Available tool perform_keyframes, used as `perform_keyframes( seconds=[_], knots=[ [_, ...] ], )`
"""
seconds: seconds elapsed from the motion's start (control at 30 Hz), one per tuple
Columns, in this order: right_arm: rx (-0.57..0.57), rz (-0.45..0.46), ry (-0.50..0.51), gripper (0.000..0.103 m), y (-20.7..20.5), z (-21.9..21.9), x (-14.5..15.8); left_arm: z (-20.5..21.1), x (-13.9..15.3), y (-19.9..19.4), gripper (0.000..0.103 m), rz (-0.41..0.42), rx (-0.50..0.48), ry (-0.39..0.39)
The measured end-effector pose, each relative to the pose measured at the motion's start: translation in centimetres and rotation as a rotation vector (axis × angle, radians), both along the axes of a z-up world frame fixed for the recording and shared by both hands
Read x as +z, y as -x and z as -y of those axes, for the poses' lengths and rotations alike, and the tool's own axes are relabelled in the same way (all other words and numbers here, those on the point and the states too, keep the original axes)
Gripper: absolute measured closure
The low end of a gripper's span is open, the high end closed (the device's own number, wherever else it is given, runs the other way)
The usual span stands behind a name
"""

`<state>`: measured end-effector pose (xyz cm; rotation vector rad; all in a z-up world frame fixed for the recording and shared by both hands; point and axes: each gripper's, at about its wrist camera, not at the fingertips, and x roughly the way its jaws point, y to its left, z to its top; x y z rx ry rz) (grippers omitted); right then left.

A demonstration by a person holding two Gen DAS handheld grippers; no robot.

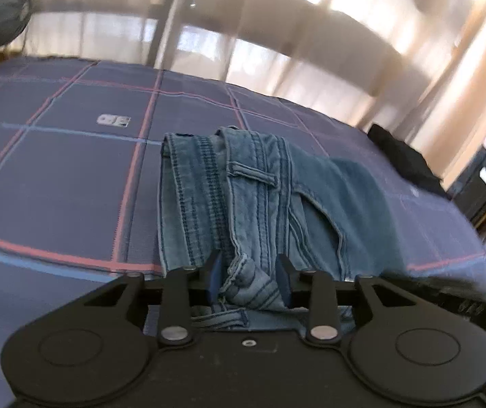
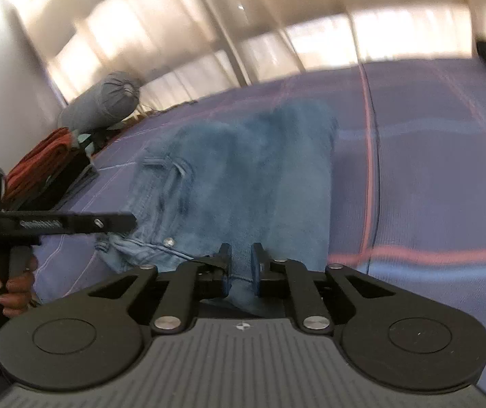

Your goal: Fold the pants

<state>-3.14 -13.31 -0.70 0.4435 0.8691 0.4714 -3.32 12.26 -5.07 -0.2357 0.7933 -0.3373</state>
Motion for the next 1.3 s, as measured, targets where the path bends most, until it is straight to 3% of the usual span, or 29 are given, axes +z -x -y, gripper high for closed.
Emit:
perform_keyframes(
  seconds=[0.1,0.27,0.37,0.43,0.5,0.57,0.67,0.83,0.93,0.97,1.0,1.03,1.07,1.1,1.13,1.17,1.3],
  knots=[
    [0.005,-0.003,-0.058,0.081,-1.0,0.7,1.2,-0.7,1.9,-0.4,0.000,-0.012,-0.004,0.059],
    [-0.039,0.122,-0.046,0.079,-4.7,1.1,3.7,-0.2,4.9,-2.5,0.000,0.131,0.010,0.056],
    [-0.061,0.140,-0.043,0.078,-7.7,0.6,3.1,1.5,4.2,-5.1,0.000,0.140,-0.027,0.045],
    [-0.056,0.126,-0.020,0.078,-9.4,0.1,2.0,2.5,3.0,-6.7,0.000,0.136,-0.039,-0.013],
    [-0.084,0.110,0.012,0.093,-10.9,0.2,0.4,3.1,1.4,-8.2,0.000,0.108,-0.045,-0.055],
    [-0.099,0.076,0.016,0.103,-12.2,0.3,-1.5,2.8,-0.1,-9.3,0.000,0.069,-0.041,-0.038],
    [-0.117,0.057,-0.044,0.103,-13.1,0.8,-3.6,2.3,-0.9,-10.1,0.000,0.064,-0.043,-0.010],
    [-0.103,0.087,0.034,0.103,-13.6,-0.5,-3.6,2.6,-1.2,-9.9,0.000,0.089,-0.052,-0.031],
    [-0.090,0.072,0.017,0.103,-13.7,0.0,-3.2,1.5,-0.6,-9.9,0.000,0.059,-0.031,0.040],
    [-0.104,0.052,-0.024,0.095,-13.6,0.7,-2.8,0.6,0.1,-9.7,0.000,0.041,-0.011,0.090],
    [-0.119,0.044,-0.072,0.076,-13.0,1.4,-2.3,-0.6,0.9,-9.0,0.000,0.034,0.017,0.155],
    [-0.134,0.046,-0.109,0.068,-12.3,2.1,-1.7,-1.9,1.6,-8.0,0.000,0.037,0.052,0.205],
    [-0.145,0.055,-0.122,0.052,-11.4,2.7,-1.0,-3.0,2.2,-7.1,0.000,0.038,0.087,0.223],
    [-0.149,0.063,-0.119,0.030,-10.4,3.1,-0.5,-4.2,2.6,-6.1,0.000,0.035,0.116,0.230],
    [-0.152,0.062,-0.110,0.019,-9.5,3.5,-0.2,-5.2,2.8,-5.3,0.000,0.022,0.133,0.233],
    [-0.152,0.055,-0.106,0.010,-8.6,3.8,0.0,-6.0,2.7,-4.6,0.000,-0.004,0.148,0.239],
    [-0.137,-0.039,-0.156,0.010,-5.9,4.9,-0.6,-8.0,0.1,-2.6,0.000,-0.165,0.162,0.322]
  ],
)
